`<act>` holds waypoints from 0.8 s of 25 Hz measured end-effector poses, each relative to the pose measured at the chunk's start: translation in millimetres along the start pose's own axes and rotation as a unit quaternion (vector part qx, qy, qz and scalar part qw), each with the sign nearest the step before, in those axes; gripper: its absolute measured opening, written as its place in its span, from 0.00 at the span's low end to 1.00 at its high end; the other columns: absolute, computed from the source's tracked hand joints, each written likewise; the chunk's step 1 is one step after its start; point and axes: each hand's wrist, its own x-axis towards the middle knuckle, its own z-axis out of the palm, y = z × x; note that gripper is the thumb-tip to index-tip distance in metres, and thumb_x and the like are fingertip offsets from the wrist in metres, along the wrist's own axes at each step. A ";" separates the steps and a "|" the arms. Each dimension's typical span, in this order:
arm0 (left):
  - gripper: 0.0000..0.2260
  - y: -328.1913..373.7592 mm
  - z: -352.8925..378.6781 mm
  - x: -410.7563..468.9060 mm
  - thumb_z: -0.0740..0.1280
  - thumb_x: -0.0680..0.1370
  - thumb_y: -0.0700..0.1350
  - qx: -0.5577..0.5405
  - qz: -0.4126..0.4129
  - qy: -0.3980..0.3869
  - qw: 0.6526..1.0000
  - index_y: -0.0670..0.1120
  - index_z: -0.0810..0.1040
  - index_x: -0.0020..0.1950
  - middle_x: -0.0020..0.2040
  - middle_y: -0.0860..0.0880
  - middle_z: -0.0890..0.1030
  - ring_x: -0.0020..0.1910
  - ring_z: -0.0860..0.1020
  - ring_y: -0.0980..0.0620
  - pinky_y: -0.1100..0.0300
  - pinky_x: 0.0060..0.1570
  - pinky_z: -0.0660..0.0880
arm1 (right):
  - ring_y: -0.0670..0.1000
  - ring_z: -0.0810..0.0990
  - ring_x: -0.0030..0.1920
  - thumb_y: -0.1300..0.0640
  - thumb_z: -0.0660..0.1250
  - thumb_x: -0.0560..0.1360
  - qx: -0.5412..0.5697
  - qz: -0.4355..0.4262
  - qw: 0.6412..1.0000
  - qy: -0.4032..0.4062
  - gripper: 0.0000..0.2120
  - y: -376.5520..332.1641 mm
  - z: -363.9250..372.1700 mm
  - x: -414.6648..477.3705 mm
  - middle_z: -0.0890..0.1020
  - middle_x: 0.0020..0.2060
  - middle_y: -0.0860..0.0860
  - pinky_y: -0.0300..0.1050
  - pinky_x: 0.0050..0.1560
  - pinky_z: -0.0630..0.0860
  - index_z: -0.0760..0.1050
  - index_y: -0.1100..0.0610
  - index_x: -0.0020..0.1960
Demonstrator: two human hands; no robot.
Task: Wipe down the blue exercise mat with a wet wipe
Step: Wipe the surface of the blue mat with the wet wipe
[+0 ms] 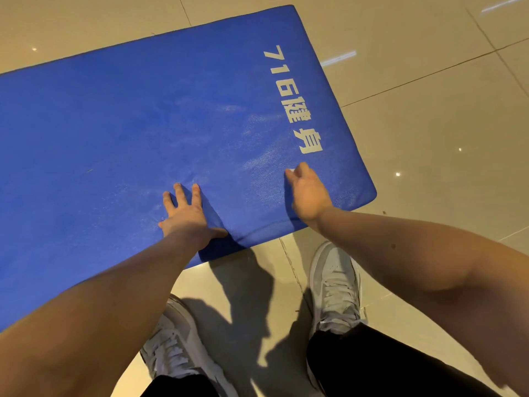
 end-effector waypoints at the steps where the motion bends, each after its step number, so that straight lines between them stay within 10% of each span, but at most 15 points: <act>1: 0.62 0.2 -0.8 -0.1 0.75 0.64 0.71 -0.002 0.002 -0.003 1.000 0.57 0.35 0.81 0.81 0.51 0.33 0.80 0.36 0.42 0.35 0.66 0.70 | 0.59 0.71 0.57 0.68 0.62 0.77 -0.002 0.032 0.999 0.010 0.17 4.1 -0.4 0.7 0.69 0.58 0.58 0.53 0.55 0.75 0.70 0.61 0.65; 5: 0.61 -0.5 -0.8 -0.4 0.75 0.65 0.71 0.005 0.011 -0.002 1.000 0.55 0.35 0.82 0.81 0.50 0.33 0.80 0.37 0.40 0.33 0.68 0.68 | 0.62 0.72 0.59 0.68 0.58 0.79 0.045 0.064 0.997 0.023 0.14 -35.6 16.8 -12.5 0.70 0.60 0.62 0.54 0.58 0.72 0.70 0.64 0.64; 11: 0.60 -1.0 0.7 1.8 0.74 0.66 0.70 0.011 0.011 0.007 1.000 0.55 0.36 0.82 0.82 0.50 0.35 0.80 0.38 0.39 0.33 0.68 0.68 | 0.60 0.71 0.60 0.65 0.60 0.79 0.003 -0.117 0.993 -0.018 0.15 -61.4 28.2 -41.5 0.70 0.60 0.59 0.53 0.57 0.70 0.70 0.62 0.65; 20: 0.61 -3.3 3.8 1.9 0.74 0.65 0.72 0.018 0.021 0.018 0.999 0.54 0.36 0.82 0.82 0.48 0.36 0.80 0.39 0.38 0.33 0.67 0.69 | 0.49 0.71 0.48 0.62 0.56 0.82 0.034 0.018 0.999 0.035 0.07 -5.9 20.8 -52.5 0.72 0.52 0.50 0.53 0.55 0.73 0.69 0.57 0.59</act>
